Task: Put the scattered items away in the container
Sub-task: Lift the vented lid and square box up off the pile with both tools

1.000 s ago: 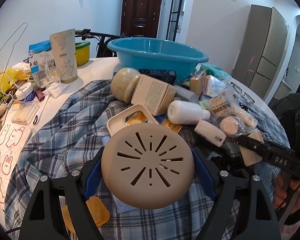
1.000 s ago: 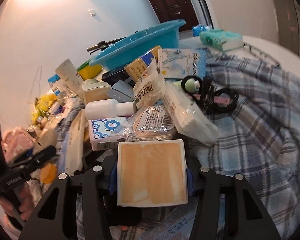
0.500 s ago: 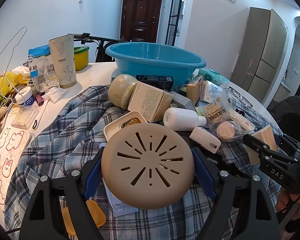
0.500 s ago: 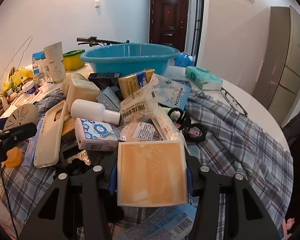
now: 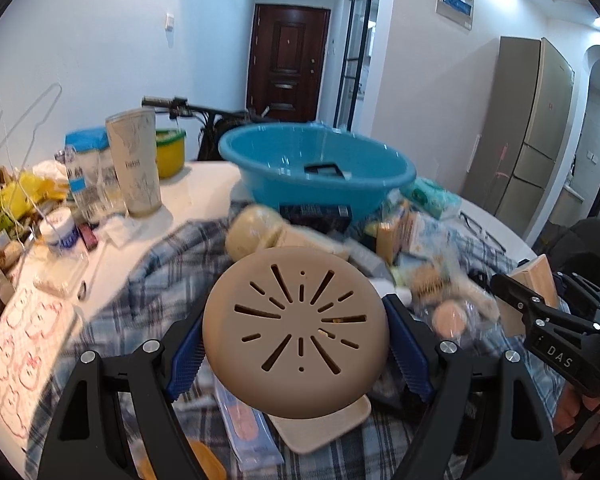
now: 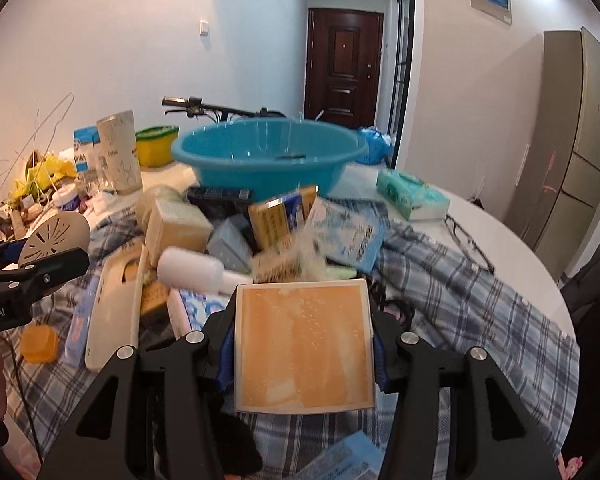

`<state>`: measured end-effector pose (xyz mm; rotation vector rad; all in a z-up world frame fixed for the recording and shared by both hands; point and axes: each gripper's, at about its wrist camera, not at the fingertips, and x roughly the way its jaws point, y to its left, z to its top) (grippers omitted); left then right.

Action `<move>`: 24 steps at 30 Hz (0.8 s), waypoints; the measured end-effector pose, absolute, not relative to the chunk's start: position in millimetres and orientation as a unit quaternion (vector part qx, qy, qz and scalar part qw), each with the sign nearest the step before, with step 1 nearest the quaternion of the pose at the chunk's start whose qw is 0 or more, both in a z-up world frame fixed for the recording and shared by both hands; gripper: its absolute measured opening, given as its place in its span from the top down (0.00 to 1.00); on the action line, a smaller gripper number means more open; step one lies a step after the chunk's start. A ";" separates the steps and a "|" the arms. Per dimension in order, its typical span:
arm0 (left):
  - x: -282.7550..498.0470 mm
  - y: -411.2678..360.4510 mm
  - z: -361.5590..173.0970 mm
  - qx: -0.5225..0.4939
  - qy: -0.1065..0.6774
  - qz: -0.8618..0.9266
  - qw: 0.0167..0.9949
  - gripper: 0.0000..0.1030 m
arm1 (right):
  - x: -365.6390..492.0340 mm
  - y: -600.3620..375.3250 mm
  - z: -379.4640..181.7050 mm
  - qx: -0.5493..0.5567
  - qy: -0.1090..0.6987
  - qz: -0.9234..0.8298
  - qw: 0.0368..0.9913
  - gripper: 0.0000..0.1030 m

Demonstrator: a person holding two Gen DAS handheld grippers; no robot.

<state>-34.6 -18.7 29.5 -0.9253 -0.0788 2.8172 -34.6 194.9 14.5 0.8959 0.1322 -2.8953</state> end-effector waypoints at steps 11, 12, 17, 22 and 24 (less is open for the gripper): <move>-49.5 -25.3 82.4 -0.240 -0.033 0.967 0.077 0.19 | -45.5 191.5 67.1 0.226 0.040 -0.972 0.057 0.51; -50.7 -25.6 88.5 -0.232 -0.035 0.969 0.077 0.19 | -45.9 190.8 72.7 0.219 0.040 -0.973 0.058 0.51; -51.4 -25.4 113.2 -0.199 -0.036 0.976 0.077 0.19 | -47.7 188.8 98.9 0.182 0.037 -0.981 0.060 0.51; -51.5 -25.0 135.0 -0.169 -0.031 0.982 0.074 0.19 | -49.1 188.5 122.7 0.147 0.032 -0.987 0.057 0.51; -52.1 -24.2 144.1 -0.157 -0.028 0.984 0.073 0.19 | -51.0 188.5 131.7 0.137 0.027 -0.989 0.055 0.51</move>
